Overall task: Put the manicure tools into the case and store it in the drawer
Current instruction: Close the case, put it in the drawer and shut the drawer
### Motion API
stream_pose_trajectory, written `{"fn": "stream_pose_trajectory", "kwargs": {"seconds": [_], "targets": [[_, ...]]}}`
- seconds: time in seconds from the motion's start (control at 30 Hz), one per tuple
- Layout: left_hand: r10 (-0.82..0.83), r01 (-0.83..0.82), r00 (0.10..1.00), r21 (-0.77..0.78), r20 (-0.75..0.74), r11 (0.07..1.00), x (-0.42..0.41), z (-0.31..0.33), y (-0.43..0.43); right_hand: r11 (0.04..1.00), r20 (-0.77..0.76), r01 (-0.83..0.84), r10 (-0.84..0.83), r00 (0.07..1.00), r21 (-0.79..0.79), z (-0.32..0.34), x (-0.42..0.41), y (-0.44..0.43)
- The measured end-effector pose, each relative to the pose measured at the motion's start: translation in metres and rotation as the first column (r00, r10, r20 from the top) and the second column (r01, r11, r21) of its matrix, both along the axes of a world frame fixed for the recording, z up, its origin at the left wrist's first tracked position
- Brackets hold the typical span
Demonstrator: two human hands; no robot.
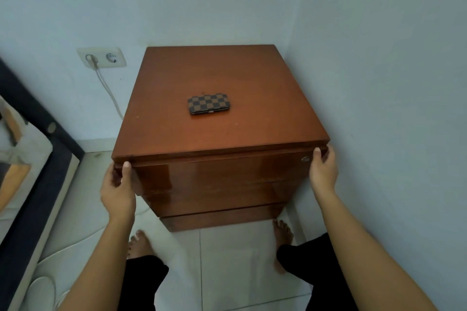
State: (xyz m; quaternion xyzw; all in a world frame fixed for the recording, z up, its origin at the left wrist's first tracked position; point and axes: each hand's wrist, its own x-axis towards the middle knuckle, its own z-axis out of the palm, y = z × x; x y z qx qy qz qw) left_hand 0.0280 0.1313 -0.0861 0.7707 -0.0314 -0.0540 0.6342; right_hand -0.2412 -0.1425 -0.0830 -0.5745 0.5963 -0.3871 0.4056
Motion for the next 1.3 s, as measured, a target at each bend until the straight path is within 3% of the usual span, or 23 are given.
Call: {"fn": "stream_pose_trajectory", "kwargs": {"seconds": [0.13, 0.47, 0.63, 0.8, 0.93, 1.1, 1.3], "targets": [[0.119, -0.119, 0.993, -0.007, -0.017, 0.993, -0.021, 0.0, 0.014, 1.0, 0.046, 0.028, -0.028, 0.999, 0.008, 0.0, -0.02, 0.026], [0.218, -0.219, 0.976, -0.071, -0.014, 0.973, -0.098, 0.003, 0.075, 0.99, 0.115, 0.139, -0.137, 0.984, -0.012, 0.001, -0.086, 0.099], [0.168, -0.17, 0.985, 0.057, 0.041, 0.984, -0.101, 0.005, 0.088, 0.99, 0.022, 0.131, -0.131, 0.991, -0.041, 0.01, -0.098, 0.104], [0.077, -0.148, 0.952, 0.225, 0.295, 0.963, -0.079, 0.048, 0.061, 0.984, -0.246, -0.094, 0.055, 0.968, -0.149, 0.032, -0.083, 0.082], [-0.241, 0.083, 0.881, 0.367, 0.408, 0.926, -0.052, 0.065, 0.022, 0.913, -0.405, -0.344, 0.237, 0.883, -0.217, 0.054, -0.045, 0.062], [-0.595, 0.267, 0.734, 0.666, 0.328, 0.697, -0.002, 0.062, -0.045, 0.696, -0.555, -0.673, 0.466, 0.689, -0.251, 0.076, 0.052, 0.042], [-0.661, 0.246, 0.728, 0.832, 0.18, 0.497, 0.039, 0.047, -0.097, 0.477, -0.644, -0.853, 0.588, 0.49, -0.213, 0.088, 0.17, 0.019]]}}
